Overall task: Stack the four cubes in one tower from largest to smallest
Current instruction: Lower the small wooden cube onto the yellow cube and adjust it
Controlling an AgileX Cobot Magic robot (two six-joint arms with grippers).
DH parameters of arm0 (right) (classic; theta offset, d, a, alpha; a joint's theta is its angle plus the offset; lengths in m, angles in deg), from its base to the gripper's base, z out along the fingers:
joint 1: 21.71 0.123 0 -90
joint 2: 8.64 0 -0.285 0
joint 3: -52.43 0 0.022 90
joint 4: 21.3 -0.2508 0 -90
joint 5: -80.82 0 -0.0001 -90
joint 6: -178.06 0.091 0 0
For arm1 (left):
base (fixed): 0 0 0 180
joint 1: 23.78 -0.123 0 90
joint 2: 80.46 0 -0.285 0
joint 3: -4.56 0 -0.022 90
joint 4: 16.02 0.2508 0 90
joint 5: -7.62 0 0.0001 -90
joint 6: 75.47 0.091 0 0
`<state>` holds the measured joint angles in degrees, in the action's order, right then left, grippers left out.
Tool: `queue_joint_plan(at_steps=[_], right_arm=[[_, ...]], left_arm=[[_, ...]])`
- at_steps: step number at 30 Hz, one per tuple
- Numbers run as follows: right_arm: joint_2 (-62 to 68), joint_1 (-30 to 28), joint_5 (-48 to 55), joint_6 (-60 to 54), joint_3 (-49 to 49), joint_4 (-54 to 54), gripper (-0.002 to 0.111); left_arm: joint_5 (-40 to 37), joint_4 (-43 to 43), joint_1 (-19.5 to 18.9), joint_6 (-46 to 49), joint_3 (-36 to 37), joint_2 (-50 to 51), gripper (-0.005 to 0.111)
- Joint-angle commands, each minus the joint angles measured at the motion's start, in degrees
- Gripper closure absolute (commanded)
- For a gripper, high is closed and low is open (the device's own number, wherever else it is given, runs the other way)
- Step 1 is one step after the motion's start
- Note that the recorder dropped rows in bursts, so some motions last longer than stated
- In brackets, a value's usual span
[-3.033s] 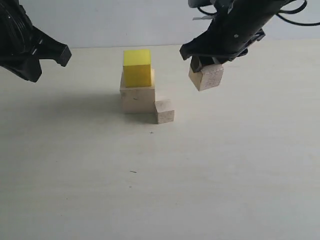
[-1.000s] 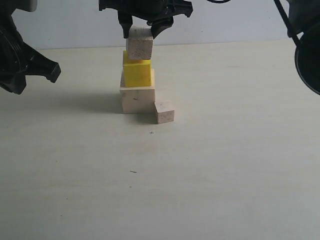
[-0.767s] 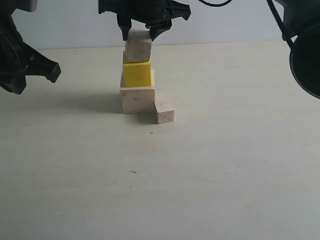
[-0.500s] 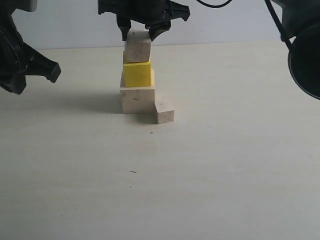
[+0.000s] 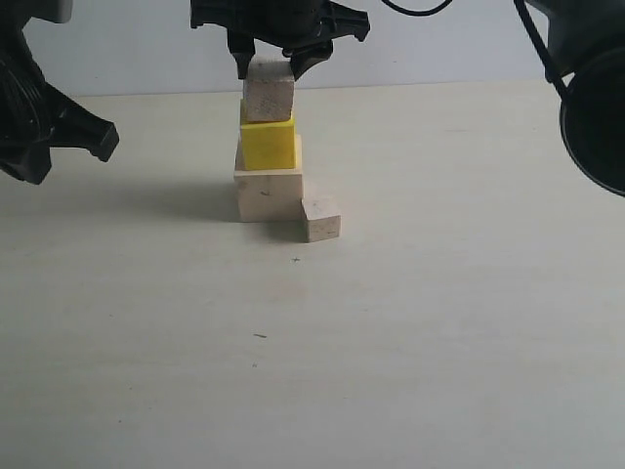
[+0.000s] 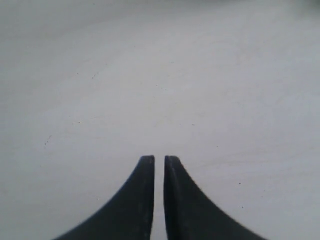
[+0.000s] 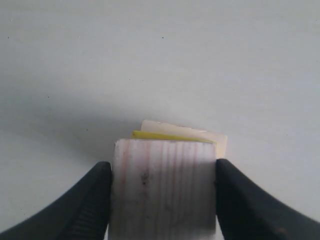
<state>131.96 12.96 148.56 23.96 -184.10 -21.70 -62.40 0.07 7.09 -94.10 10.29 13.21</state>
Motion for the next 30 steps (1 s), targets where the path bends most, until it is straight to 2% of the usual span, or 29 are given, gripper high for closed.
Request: queue_joint_plan(at_steps=[1, 7, 11, 30], right_arm=[[0.02, 0.01, -0.24, 0.02, -0.36, -0.07, 0.094], [0.02, 0.01, -0.04, 0.02, -0.36, -1.13, 0.064], [0.02, 0.01, -0.04, 0.02, -0.36, -2.54, 0.053], [-0.08, 0.01, 0.72, 2.77, -0.36, -0.01, 0.050]], left_arm=[[0.06, -0.23, -0.06, -0.68, 0.21, -0.56, 0.097], [0.06, -0.23, -0.06, -0.68, 0.21, -0.56, 0.097], [0.06, -0.23, -0.06, -0.68, 0.21, -0.56, 0.097], [0.06, -0.23, -0.06, -0.68, 0.21, -0.56, 0.097]])
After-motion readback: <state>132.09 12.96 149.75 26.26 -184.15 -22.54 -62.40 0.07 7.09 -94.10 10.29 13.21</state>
